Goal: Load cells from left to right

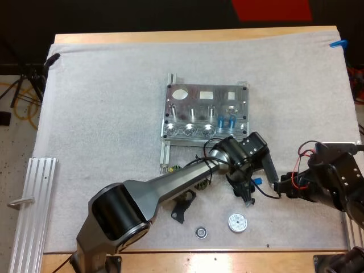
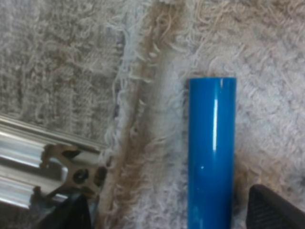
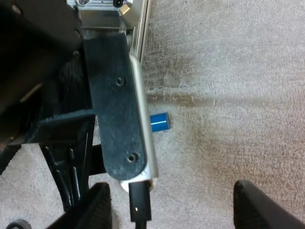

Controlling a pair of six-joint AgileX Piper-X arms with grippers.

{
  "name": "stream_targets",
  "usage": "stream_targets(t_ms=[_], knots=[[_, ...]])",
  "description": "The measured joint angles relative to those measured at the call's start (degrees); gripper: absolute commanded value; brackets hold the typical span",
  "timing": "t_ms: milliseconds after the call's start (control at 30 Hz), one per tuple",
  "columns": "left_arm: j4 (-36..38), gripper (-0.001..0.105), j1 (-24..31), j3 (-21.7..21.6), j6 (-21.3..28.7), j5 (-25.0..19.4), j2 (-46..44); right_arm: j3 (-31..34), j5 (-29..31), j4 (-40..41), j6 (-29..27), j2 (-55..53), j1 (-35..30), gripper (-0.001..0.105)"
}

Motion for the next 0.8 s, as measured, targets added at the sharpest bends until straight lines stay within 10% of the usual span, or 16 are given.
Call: stream_targets(t_ms=[167, 400, 800], knots=[[0.0, 0.057, -0.3, 0.0, 0.0, -0.6, 0.0, 0.0, 0.0, 0.0, 0.0, 0.0, 0.0, 0.055], [0.0, 0.019, -0.3, 0.0, 0.0, -0.8, 0.1, 0.0, 0.0, 0.0, 0.0, 0.0, 0.0, 0.055], [1.3, 0.012, -0.3, 0.0, 0.4, -0.8, -1.2, 0.0, 0.0, -0.8, 0.1, 0.0, 0.0, 0.055]])
